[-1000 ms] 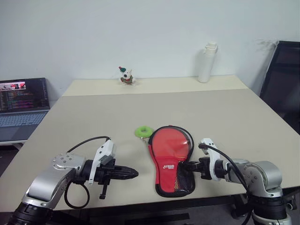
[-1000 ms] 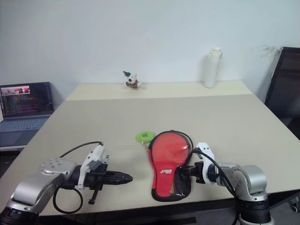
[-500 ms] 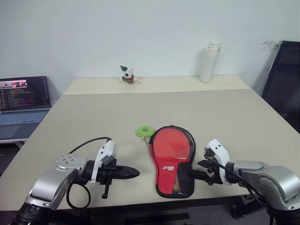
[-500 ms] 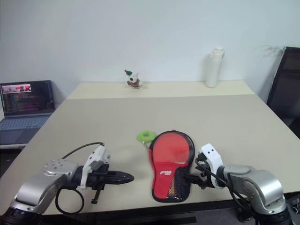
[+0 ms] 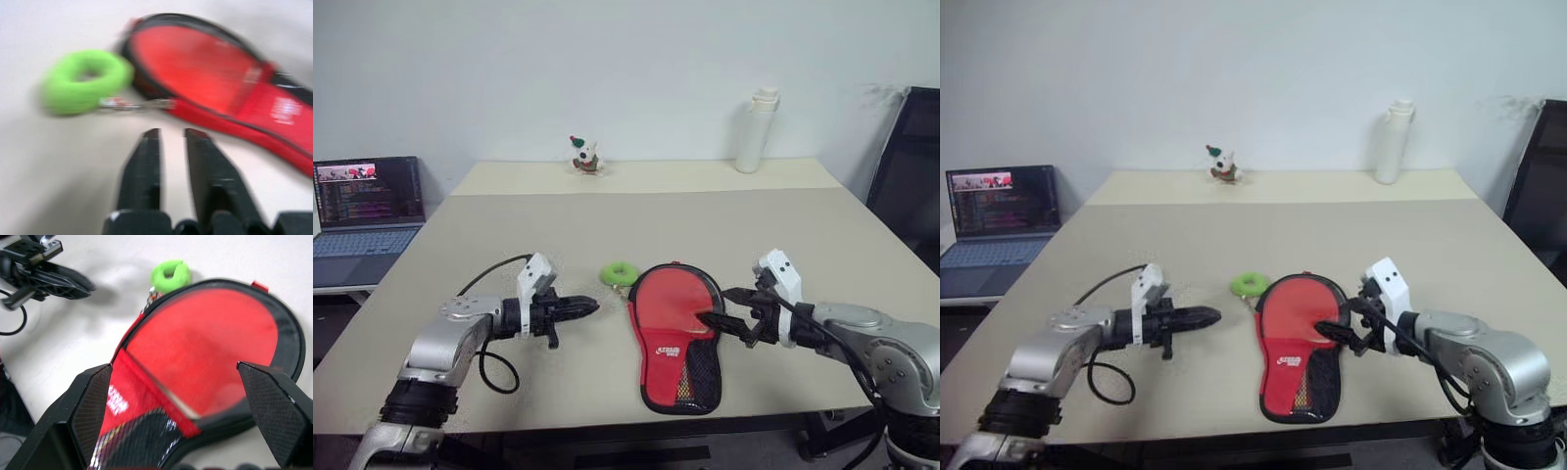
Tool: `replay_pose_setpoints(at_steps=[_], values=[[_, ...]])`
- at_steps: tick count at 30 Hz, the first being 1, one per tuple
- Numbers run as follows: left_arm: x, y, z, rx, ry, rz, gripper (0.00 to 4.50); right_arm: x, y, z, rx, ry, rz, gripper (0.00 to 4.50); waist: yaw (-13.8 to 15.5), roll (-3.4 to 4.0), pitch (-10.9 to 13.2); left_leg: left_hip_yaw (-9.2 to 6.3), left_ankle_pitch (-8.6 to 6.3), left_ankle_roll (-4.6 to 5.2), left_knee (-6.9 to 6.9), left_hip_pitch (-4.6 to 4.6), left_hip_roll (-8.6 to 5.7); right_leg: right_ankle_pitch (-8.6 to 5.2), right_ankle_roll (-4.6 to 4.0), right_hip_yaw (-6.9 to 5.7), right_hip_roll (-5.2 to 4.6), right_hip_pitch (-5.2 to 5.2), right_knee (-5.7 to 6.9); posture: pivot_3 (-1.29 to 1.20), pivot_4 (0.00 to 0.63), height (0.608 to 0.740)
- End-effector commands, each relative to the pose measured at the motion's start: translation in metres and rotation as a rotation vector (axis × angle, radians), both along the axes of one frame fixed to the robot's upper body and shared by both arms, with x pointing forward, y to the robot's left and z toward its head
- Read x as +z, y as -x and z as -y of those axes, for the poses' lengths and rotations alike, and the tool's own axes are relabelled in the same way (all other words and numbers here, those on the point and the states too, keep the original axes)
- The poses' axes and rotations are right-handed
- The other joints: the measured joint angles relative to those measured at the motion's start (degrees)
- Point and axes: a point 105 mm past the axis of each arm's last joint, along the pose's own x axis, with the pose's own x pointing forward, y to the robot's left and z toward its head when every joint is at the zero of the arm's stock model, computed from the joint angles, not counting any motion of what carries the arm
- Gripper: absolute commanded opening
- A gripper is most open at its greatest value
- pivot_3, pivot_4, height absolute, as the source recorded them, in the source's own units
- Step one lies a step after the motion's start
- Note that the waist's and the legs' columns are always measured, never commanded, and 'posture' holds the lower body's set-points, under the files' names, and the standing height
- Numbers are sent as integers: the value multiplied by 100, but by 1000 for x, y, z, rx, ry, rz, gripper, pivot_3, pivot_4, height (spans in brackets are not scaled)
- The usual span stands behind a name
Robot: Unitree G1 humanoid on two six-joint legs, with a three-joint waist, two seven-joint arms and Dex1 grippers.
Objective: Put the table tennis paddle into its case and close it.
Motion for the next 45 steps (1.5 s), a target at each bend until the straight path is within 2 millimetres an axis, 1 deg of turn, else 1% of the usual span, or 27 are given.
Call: replay_pose_setpoints(at_steps=[1, 4, 8, 9, 11, 17, 21, 24, 26, 27, 28, 34, 37, 39, 40, 45], values=[[12, -16, 0, 42, -13, 75, 2023, 11, -6, -13, 22, -18, 71, 4500, 1, 0, 0, 0, 0, 0, 0, 0, 0, 0, 0, 0, -1, 0, 0, 0, 150, 740], [13, -28, 3, 67, -22, 91, 3001, 12, -10, -24, 37, -30, 86, 4500, 4, 0, 0, -1, 0, 0, 2, 0, -2, 0, 0, -2, -2, 0, 4, 0, 150, 740], [8, -57, 7, 171, -57, 108, 4367, 9, -16, -40, 55, -33, 104, 4500, 20, -1, 0, -3, 1, 0, 6, 1, -6, 1, 1, -8, -4, 2, 10, 0, 150, 740], [6, -61, 11, 168, -62, 102, 4479, 8, -18, -43, 58, -32, 109, 4500, 21, -1, 0, -2, 1, 0, 7, 0, -7, 2, 3, -9, -4, 2, 11, 0, 150, 740], [0, -70, 19, 162, -80, 82, 4479, 6, -21, -50, 61, -40, 113, 4500, 21, -1, 0, 0, 1, 0, 8, -1, -9, 3, 3, -9, -4, 2, 12, 0, 150, 740], [-9, -91, 32, 194, -114, 44, 4479, 3, -21, -60, 67, -49, 121, 4500, 17, -1, 0, 2, 1, 1, 7, -7, -12, 8, -5, -7, -5, -1, 5, 0, 150, 740], [-20, -97, 38, 222, -155, 9, 4479, 1, -20, -64, 70, -44, 129, 4500, 22, -2, -1, 4, 1, 1, 7, -7, -13, 8, -5, -14, -5, 0, 6, 0, 150, 740], [-31, -95, 43, 200, -187, -19, 4479, 0, -20, -66, 61, -36, 144, 4500, 20, -3, -2, 2, 1, 1, 8, -6, -15, 3, 3, -25, -8, 2, 11, 0, 150, 740], [-35, -93, 46, 182, -191, -29, 4479, 0, -22, -67, 52, -25, 162, 4500, 21, -4, -2, 0, 1, 1, 9, -4, -15, 3, 3, -42, -10, 4, 14, 0, 150, 740], [-35, -92, 46, 176, -188, -32, 4130, 0, -23, -68, 46, -18, 172, 4500, 21, -4, -2, -1, 1, 0, 10, -4, -15, 3, 3, -49, -11, 5, 16, 0, 150, 740], [-37, -91, 46, 172, -186, -37, 3977, 0, -25, -69, 41, -12, 180, 4500, 21, -4, -3, -2, 2, 0, 12, -4, -15, 3, 3, -56, -13, 7, 17, 0, 150, 740], [-42, -87, 43, 158, -173, -57, 1890, -8, -29, -81, 43, 16, 195, 4500, 16, -5, -4, -14, 3, 1, 16, 1, -15, 3, 3, -79, -15, 20, 19, 0, 150, 740], [-43, -86, 42, 157, -167, -60, 830, -17, -33, -86, 42, 28, 181, 4500, 7, -6, -5, -15, 4, 2, 16, 3, -15, 4, 2, -78, -14, 21, 22, 0, 150, 740], [-43, -86, 42, 155, -161, -62, 187, -30, -37, -87, 30, 55, 159, 4500, 3, -10, -9, -15, 5, 2, 17, 6, -15, 4, 2, -79, -14, 22, 25, 0, 150, 740], [-43, -85, 42, 154, -158, -64, 20, -38, -40, -86, 20, 81, 148, 4500, 3, -10, -9, -16, 5, 3, 17, 9, -15, 4, 2, -79, -14, 25, 26, 0, 150, 740], [-42, -85, 43, 148, -144, -63, 20, -62, -48, -80, -24, 169, 124, 4500, 0, -10, -9, -15, 6, 4, 18, 10, -14, 4, 2, -79, -14, 25, 27, 0, 150, 740]])
